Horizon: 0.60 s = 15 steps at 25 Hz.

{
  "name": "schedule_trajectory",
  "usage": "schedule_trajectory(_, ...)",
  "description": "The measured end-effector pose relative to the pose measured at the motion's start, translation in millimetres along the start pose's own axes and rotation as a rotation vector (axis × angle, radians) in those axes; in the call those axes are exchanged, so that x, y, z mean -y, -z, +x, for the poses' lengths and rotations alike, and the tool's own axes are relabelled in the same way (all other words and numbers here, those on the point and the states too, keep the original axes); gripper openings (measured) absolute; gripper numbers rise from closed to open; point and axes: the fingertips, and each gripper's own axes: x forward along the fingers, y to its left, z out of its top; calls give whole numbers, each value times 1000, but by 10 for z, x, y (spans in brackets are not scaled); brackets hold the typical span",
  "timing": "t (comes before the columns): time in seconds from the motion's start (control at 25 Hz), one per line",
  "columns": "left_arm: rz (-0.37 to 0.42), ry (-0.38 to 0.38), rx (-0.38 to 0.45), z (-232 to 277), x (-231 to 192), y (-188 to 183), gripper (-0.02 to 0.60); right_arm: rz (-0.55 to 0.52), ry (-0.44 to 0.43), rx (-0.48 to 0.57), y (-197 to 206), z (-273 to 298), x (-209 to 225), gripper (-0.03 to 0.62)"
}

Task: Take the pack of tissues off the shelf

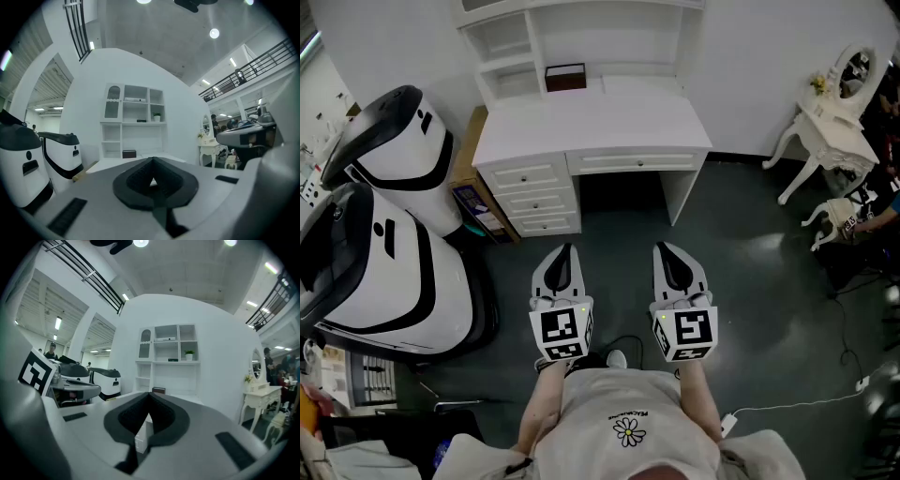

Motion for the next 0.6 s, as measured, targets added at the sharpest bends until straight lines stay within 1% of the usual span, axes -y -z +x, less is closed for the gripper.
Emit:
schedule_trajectory(0.4,-2,-2,8,12,39,-74,0,6,-14,19,-65,-7,49,2)
schedule_trajectory(0.6,1,1,4,-6,62,-66,0,27,-7,33,-59,-18,77,2)
